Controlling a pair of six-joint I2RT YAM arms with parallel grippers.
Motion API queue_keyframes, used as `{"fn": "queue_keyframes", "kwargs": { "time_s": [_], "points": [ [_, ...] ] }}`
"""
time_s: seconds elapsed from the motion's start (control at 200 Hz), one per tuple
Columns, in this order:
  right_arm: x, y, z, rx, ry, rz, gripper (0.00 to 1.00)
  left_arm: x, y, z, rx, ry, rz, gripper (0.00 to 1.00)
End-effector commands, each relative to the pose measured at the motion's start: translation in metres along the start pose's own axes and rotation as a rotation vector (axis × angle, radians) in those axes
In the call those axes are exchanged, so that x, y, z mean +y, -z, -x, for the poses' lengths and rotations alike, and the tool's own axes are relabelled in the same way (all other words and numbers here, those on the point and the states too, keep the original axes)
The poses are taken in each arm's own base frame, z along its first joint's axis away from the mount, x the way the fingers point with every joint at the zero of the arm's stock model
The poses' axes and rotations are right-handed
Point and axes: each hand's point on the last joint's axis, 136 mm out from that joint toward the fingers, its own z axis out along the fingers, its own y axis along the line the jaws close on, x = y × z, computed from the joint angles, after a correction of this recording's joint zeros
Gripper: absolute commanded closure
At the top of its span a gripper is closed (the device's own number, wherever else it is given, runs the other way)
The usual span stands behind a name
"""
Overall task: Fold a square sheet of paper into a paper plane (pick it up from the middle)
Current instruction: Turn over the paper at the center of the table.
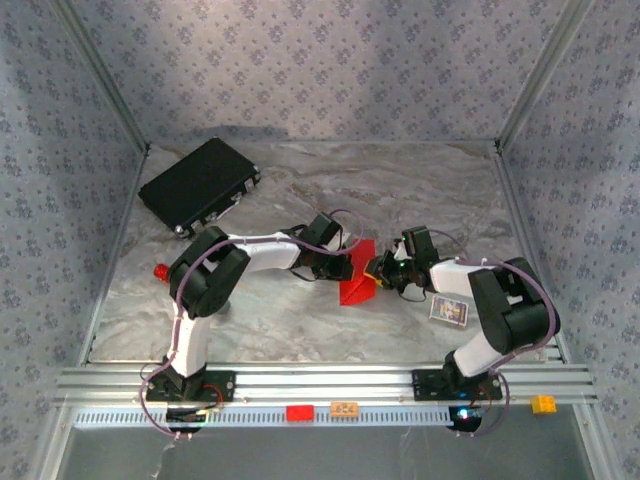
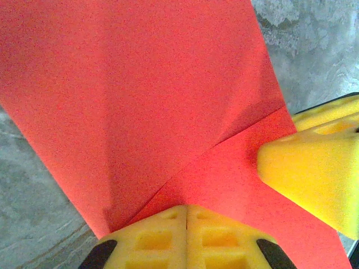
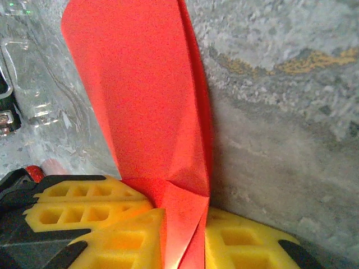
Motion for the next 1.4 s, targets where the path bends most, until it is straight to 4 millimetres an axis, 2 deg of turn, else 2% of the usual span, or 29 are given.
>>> {"fn": "queue_keyframes", "kwargs": {
  "time_s": [0.0, 0.185, 0.375, 0.535, 0.989, 1.289, 1.394],
  "points": [
    [-0.003, -0.001, 0.000, 0.004, -0.010, 0.014, 0.82, 0.003, 0.006, -0.009, 0.022, 0.017, 0.011, 0.94],
    [0.000, 0.002, 0.001, -0.002, -0.001, 0.025, 0.94, -0.005, 0.014, -0.005, -0.006, 0.011, -0.007, 0.91],
    [0.009, 0.012, 0.003, -0.031, 0.040, 0.041, 0.95, -0.017, 0.035, 0.005, -0.078, -0.008, -0.018, 0.82],
    [0.012, 0.025, 0.001, -0.057, 0.088, 0.001, 0.95, -0.019, 0.052, 0.008, -0.135, -0.024, 0.002, 0.78],
    [0.030, 0.071, 0.002, -0.210, 0.251, -0.162, 0.95, 0.001, 0.106, 0.000, -0.325, -0.039, 0.118, 0.77],
    [0.035, 0.084, -0.001, -0.248, 0.320, -0.255, 0.95, 0.010, 0.135, 0.001, -0.432, -0.032, 0.171, 0.75],
    [0.042, 0.091, -0.001, -0.270, 0.381, -0.312, 0.95, 0.013, 0.143, 0.000, -0.452, -0.027, 0.180, 0.74]
  ]
}}
